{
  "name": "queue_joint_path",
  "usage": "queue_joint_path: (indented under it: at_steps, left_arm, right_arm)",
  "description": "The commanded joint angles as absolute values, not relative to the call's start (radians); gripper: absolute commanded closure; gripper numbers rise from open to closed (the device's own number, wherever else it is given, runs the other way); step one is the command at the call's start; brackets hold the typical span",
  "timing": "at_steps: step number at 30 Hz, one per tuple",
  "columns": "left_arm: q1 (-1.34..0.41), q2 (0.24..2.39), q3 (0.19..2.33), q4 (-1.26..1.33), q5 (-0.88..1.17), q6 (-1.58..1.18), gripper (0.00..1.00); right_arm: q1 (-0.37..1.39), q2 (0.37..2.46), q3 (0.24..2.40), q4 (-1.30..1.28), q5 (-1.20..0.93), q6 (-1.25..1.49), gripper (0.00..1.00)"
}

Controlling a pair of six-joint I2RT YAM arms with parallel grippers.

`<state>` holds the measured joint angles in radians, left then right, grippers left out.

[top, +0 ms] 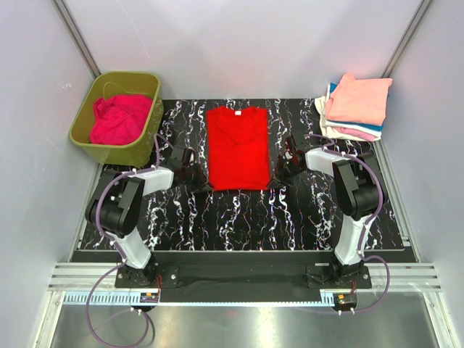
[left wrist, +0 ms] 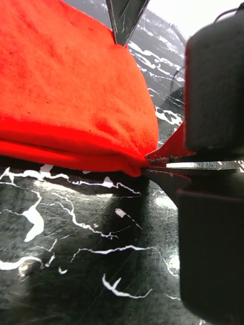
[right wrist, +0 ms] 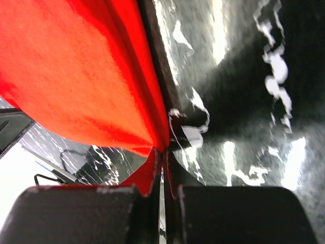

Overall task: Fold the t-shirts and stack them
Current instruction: Fold the tshirt

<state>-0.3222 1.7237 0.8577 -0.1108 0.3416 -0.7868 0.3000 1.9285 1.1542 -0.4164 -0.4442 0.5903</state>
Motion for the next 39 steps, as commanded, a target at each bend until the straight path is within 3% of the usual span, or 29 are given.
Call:
queue_joint_path:
  at_steps: [1,15,24,39]
  left_arm:
    - [-0.369,1.631,0.884,-0.155,0.258,-0.772,1.0]
    - [-0.655,1.087,0.67,-0.428,0.109,-0.913,1.0]
    - [-0.736,0.89,0.776,-0.721,0.002,-0.971,1.0]
    - [-0.703,1.136,1.13,-0.83,-0.074,-0.802,1.0]
  right_arm:
    - [0.302,1.838,1.12,-0.396,-0.42,0.569,1.0]
    - [0.327,1.251,0.793,-0.576,-0.442,0.643,1.0]
    - [0.407,1.0,0.833,-0.768,-0.402,0.762,1.0]
    - [0.391,1.227,1.156,-0.831,-0.218,0.631,1.0]
